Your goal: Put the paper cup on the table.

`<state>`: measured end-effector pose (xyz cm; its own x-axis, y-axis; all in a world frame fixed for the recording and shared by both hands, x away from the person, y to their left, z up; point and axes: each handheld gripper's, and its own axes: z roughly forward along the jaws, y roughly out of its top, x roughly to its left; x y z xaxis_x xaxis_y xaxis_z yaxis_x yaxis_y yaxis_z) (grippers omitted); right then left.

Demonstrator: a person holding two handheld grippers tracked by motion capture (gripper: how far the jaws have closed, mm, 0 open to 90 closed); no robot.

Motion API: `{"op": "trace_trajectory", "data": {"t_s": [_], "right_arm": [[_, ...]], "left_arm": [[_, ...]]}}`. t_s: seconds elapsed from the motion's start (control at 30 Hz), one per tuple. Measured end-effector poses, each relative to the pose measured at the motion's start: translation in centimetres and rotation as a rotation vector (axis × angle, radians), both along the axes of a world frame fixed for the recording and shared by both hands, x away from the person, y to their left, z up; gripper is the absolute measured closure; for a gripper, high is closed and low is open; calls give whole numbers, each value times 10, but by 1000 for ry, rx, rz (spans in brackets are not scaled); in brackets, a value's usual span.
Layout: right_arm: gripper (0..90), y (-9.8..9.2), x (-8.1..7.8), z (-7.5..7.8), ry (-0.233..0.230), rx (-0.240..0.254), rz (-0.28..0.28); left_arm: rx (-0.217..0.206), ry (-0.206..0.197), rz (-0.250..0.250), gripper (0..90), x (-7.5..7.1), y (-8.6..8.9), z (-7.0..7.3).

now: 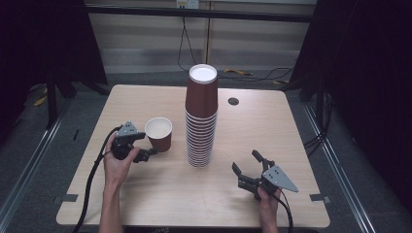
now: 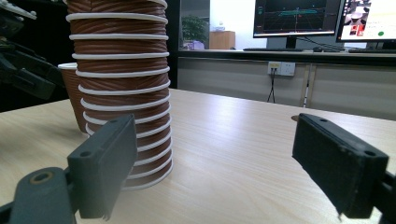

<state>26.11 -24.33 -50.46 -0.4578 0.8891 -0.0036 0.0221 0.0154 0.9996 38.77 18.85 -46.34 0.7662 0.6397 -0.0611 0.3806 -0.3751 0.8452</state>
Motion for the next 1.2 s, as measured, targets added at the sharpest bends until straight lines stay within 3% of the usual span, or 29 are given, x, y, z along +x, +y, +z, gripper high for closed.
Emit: {"op": "trace_trajectory", "data": {"t_s": [0.1, 0.27, 0.43, 0.5, 0.57, 0.63, 0.77, 0.87, 0.93, 1.07, 1.2], "right_arm": [[135, 0, 0, 0, 0, 0, -1], [135, 0, 0, 0, 0, 0, -1], [135, 0, 0, 0, 0, 0, -1], [135, 0, 0, 0, 0, 0, -1], [136, 0, 0, 0, 0, 0, -1], [136, 0, 0, 0, 0, 0, -1], [135, 0, 0, 0, 0, 0, -1], [135, 0, 0, 0, 0, 0, -1], [135, 0, 0, 0, 0, 0, -1], [135, 0, 0, 0, 0, 0, -1], [136, 0, 0, 0, 0, 0, -1]], "left_arm": [[-42, -21, 28, 171, -8, 1, -1], [-142, -100, 80, 171, -25, 3, 1], [-227, -146, 68, 171, -40, 0, 2], [-241, -152, 62, 171, -45, -1, 1], [-254, -201, 104, 171, -53, -6, 1], [-291, -192, 85, 171, -57, -10, -2], [-263, -212, 101, 170, -63, -19, -9], [-250, -219, 78, 170, -69, -25, -13], [-258, -254, 81, 171, -75, -30, -14], [-312, -265, 99, 170, -83, -35, -21], [-308, -281, 103, 170, -87, -42, -31]]}}
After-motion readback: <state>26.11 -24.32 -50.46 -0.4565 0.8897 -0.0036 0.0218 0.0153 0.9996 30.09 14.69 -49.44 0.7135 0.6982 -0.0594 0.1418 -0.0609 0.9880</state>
